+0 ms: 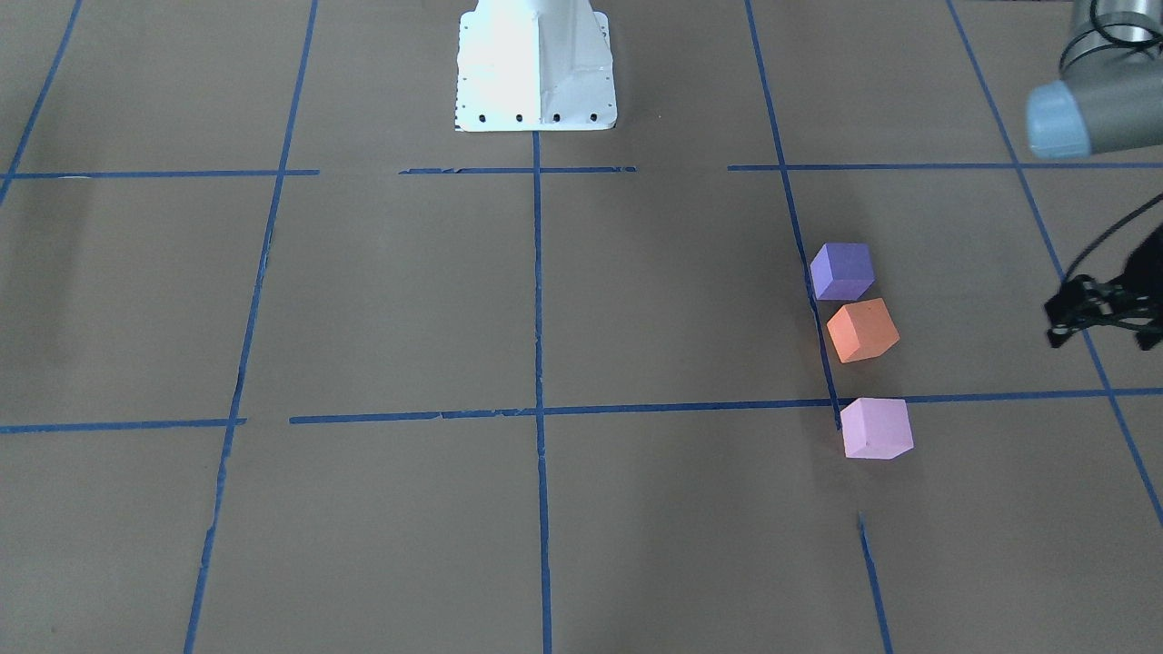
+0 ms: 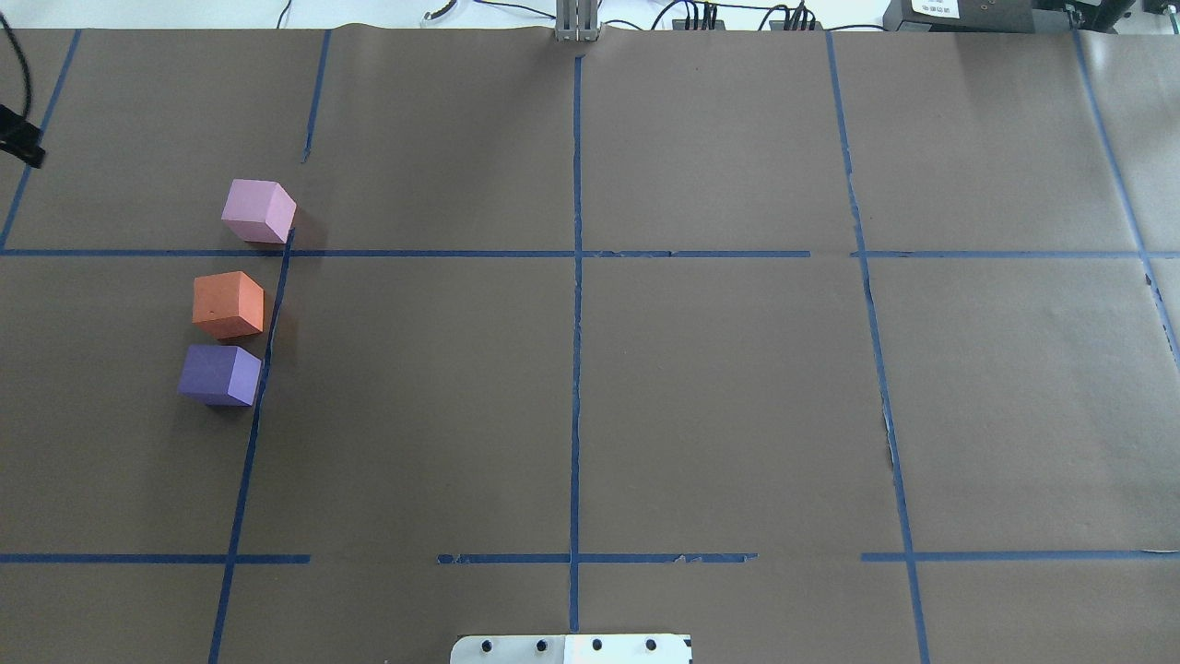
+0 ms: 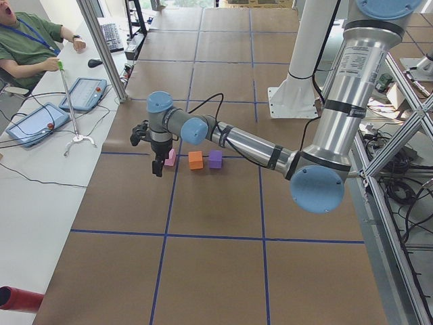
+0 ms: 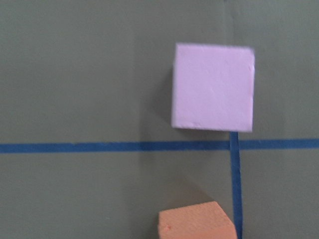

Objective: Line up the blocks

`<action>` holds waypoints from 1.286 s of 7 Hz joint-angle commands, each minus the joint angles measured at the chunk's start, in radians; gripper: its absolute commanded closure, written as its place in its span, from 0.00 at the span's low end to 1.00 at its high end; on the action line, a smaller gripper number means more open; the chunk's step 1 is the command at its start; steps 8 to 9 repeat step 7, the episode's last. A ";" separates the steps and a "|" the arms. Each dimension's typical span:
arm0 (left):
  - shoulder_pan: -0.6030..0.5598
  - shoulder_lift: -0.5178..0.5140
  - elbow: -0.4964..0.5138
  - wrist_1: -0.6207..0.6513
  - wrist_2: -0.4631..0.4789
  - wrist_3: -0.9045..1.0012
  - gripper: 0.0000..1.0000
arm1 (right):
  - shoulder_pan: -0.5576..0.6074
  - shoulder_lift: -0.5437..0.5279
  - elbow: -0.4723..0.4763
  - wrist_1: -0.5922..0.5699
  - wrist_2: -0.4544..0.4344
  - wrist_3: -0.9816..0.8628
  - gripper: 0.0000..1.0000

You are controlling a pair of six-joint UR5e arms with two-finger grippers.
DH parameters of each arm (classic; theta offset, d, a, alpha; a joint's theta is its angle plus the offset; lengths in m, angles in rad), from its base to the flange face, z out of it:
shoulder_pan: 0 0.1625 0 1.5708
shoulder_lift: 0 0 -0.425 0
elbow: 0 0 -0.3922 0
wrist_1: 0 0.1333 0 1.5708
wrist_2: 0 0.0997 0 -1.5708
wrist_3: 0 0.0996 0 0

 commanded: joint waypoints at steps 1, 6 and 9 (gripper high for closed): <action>-0.233 0.114 0.104 0.051 -0.129 0.335 0.00 | 0.000 -0.001 0.000 0.000 0.000 0.000 0.00; -0.259 0.148 0.101 -0.006 -0.193 0.332 0.00 | 0.000 -0.001 0.000 0.000 0.000 0.000 0.00; -0.260 0.148 0.091 -0.006 -0.191 0.332 0.00 | 0.000 -0.001 0.000 0.000 0.000 0.000 0.00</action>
